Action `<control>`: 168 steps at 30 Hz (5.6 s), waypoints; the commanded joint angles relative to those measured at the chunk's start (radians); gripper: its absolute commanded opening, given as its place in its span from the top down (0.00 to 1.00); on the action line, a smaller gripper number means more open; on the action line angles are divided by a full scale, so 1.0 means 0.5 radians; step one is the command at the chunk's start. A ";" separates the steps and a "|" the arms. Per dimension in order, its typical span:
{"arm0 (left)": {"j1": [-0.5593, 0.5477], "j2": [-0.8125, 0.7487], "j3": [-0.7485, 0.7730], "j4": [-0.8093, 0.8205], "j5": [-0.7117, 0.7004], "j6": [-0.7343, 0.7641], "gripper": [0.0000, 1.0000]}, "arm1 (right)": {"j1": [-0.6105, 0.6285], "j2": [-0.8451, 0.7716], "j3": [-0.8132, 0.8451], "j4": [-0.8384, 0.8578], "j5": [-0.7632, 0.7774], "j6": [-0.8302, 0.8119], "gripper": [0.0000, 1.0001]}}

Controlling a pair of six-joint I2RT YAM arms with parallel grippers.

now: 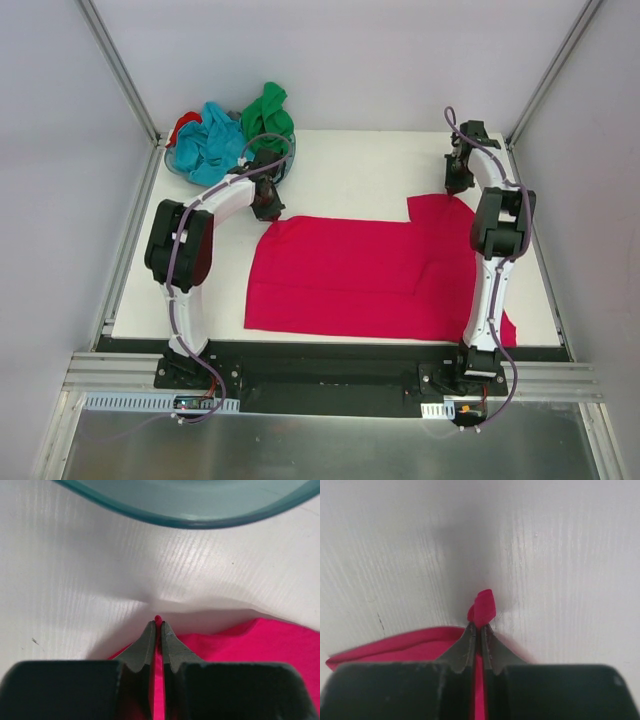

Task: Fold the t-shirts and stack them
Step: Grap the side of the flattened tshirt furthest away from the robot with both arms, then fold the other side of the tshirt into a rectangle, then rotate the tshirt 60 degrees

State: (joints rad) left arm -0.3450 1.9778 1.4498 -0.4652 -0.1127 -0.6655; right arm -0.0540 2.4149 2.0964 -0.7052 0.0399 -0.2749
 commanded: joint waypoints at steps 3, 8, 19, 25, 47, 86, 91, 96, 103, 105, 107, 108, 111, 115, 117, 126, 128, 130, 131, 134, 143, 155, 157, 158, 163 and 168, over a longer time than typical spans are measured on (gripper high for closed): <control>-0.034 -0.209 -0.037 -0.036 -0.008 0.027 1.00 | 0.007 -0.384 -0.280 0.133 -0.131 0.013 0.99; -0.061 -0.326 -0.141 -0.036 -0.026 0.033 1.00 | 0.007 -0.868 -0.839 0.398 -0.178 0.046 0.99; -0.154 -0.663 -0.479 -0.039 -0.103 0.030 1.00 | 0.007 -1.672 -1.704 0.493 -0.092 0.172 0.99; -0.169 -0.860 -0.675 -0.036 -0.158 0.000 1.00 | 0.004 -2.135 -2.023 0.478 0.092 0.224 0.99; -0.233 -1.274 -1.102 -0.036 -0.161 -0.053 1.00 | -0.015 -3.112 -2.521 0.103 0.436 0.421 0.98; -0.387 -1.161 -0.930 0.001 0.087 -0.040 0.01 | -0.018 -3.064 -2.669 0.392 -0.549 0.737 0.04; -0.387 -0.977 -0.951 0.028 0.066 -0.040 0.01 | -0.018 -2.573 -2.496 0.395 -0.457 0.633 0.04; -0.381 -0.830 -0.988 0.038 0.090 -0.089 0.01 | -0.018 -2.189 -2.435 0.465 -0.387 0.596 0.04; -0.365 -0.765 -1.062 0.038 0.029 -0.123 0.01 | -0.015 -2.013 -2.545 0.539 -0.531 0.599 0.04; -0.365 -0.762 -1.071 0.038 0.041 -0.132 0.01 | -0.018 -2.029 -2.628 0.536 -0.570 0.611 0.04; -0.365 -0.759 -1.074 0.038 0.038 -0.132 0.01 | -0.018 -2.075 -2.704 0.521 -0.662 0.663 0.04; -0.365 -0.762 -1.080 0.035 0.029 -0.135 0.01 | -0.018 -2.102 -2.738 0.499 -0.720 0.675 0.04; -0.365 -0.768 -1.093 0.038 0.005 -0.136 0.01 | -0.018 -2.243 -2.827 0.404 -0.840 0.691 0.04; -0.365 -0.771 -1.099 0.035 -0.005 -0.145 0.01 | -0.015 -2.540 -2.910 0.233 -0.981 0.724 0.04; -0.365 -0.774 -1.096 0.038 -0.008 -0.142 0.01 | -0.015 -2.682 -2.965 0.128 -1.046 0.734 0.04; -0.362 -0.891 -1.136 0.019 -0.112 -0.114 0.01 | 0.007 -3.240 -3.052 -0.488 -1.206 0.783 0.04; -0.362 -0.915 -1.129 0.013 -0.121 -0.108 0.01 | 0.007 -3.348 -2.972 -0.547 -1.197 0.737 0.04; -0.362 -0.937 -1.129 0.010 -0.121 -0.105 0.01 | 0.007 -3.409 -2.892 -0.547 -1.142 0.737 0.04; -0.362 -0.949 -1.126 0.007 -0.121 -0.102 0.01 | 0.007 -3.428 -2.880 -0.526 -1.084 0.782 0.04; -0.362 -0.983 -1.148 0.010 -0.121 -0.096 0.01 | 0.007 -3.394 -2.904 -0.446 -0.945 0.948 0.04; -0.362 -0.946 -1.200 0.013 -0.134 -0.062 0.01 | -0.012 -2.867 -3.138 0.164 -0.764 1.176 0.04; -0.534 -1.081 -1.436 0.087 0.191 -0.347 0.01 | -0.150 -1.536 -2.427 0.582 -0.862 0.979 0.04; -0.619 -1.136 -1.455 0.087 0.222 -0.414 0.01 | -0.156 -1.266 -2.133 0.564 -0.963 0.915 0.04; -0.675 -1.157 -1.461 0.099 0.283 -0.439 0.01 | -0.162 -1.116 -1.952 0.542 -0.978 0.894 0.04; -0.890 -1.094 -1.464 0.228 0.317 -0.519 0.01 | -0.092 -0.481 -0.943 0.227 -1.098 0.725 0.04; -1.049 -0.912 -1.295 0.240 0.321 -0.498 0.01 | 0.105 0.267 0.507 -0.631 -0.850 0.280 0.04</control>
State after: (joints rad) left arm -0.8196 1.4422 0.7601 -0.3496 0.0132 -0.8886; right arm -0.0784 2.3180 1.9217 -0.7708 -0.5159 0.0818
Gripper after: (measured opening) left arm 0.990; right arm 0.960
